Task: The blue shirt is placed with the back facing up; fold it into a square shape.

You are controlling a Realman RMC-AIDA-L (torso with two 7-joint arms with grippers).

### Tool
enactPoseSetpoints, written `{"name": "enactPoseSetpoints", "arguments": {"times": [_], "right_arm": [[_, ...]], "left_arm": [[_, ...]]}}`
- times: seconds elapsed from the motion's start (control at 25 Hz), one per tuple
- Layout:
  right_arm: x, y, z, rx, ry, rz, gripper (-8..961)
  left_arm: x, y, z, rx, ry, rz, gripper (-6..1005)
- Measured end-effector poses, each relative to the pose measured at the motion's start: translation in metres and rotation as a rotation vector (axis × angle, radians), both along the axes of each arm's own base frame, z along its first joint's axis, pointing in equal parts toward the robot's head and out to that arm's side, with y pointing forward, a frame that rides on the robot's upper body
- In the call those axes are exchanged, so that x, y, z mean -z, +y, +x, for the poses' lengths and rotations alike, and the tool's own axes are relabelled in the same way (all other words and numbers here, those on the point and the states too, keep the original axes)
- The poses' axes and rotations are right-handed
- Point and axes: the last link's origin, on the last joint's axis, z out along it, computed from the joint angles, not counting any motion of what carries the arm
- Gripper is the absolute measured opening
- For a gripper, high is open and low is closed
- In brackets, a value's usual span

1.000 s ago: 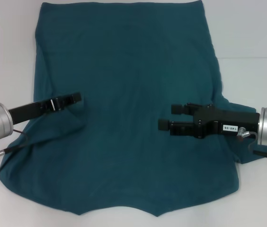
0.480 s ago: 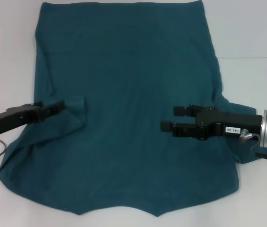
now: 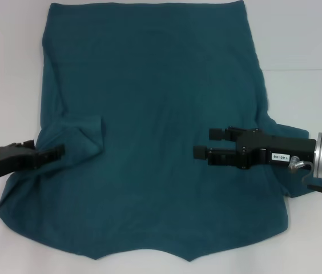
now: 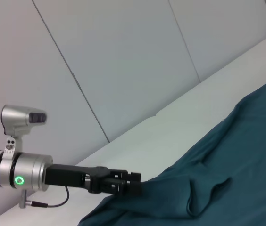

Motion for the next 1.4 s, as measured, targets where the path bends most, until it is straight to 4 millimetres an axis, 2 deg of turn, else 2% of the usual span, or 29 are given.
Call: {"name": "enactPoseSetpoints", "arguments": {"times": [0.48,0.88,1.4], "right_arm": [[0.0019,-0.0017,0.0,0.002,0.005,-0.006,841],[0.0026,-0.0022,0.0004,0.003,0.006,-0.008,837],[0.0026,-0.0017,0.0008,0.005,0.004,-0.005,833]], "left_arm": [[-0.0013,-0.0011,-0.0041,-0.02,0.006,0.006,798],[-0.0031,0.0001,-0.0046,-0.023,0.014,0.013,404],[-0.003,0.002,-0.0038,-0.024,0.032,-0.002,23]]}}
